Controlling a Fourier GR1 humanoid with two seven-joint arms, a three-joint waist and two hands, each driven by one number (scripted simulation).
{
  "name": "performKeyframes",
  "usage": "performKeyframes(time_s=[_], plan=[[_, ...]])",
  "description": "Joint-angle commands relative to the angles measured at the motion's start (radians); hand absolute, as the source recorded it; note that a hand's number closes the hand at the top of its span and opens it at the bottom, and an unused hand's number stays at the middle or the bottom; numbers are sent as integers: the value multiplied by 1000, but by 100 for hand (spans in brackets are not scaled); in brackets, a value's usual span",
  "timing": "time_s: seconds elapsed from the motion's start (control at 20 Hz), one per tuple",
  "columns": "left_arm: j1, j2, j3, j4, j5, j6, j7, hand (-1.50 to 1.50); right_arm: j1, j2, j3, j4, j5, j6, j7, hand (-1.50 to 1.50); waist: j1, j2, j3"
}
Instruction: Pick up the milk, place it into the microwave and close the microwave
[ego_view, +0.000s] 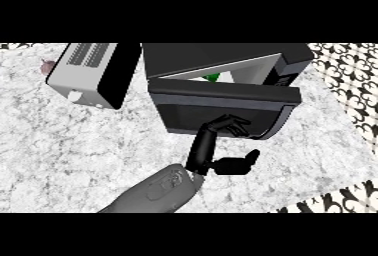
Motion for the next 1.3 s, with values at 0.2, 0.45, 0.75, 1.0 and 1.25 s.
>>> performKeyframes(time_s=[0.2,0.45,0.75,1.0,1.25], plan=[[-99,-1,67,43,116,96,17,-150,-111,-134,-162,-49,135,-88,-19,150,-42,8,-3],[-144,-1,118,78,174,117,-23,-150,-149,-164,-182,-42,163,-100,-27,150,-48,28,-1],[-143,-1,121,90,227,119,-60,-150,-187,-173,-185,-29,171,-114,-24,150,-45,41,0],[-164,-1,112,99,261,127,-79,-150,-212,-186,-178,-18,184,-118,-15,150,-51,44,2],[-163,-1,108,114,289,110,-115,-150,-245,-192,-178,9,184,-125,-11,150,-36,52,2]])
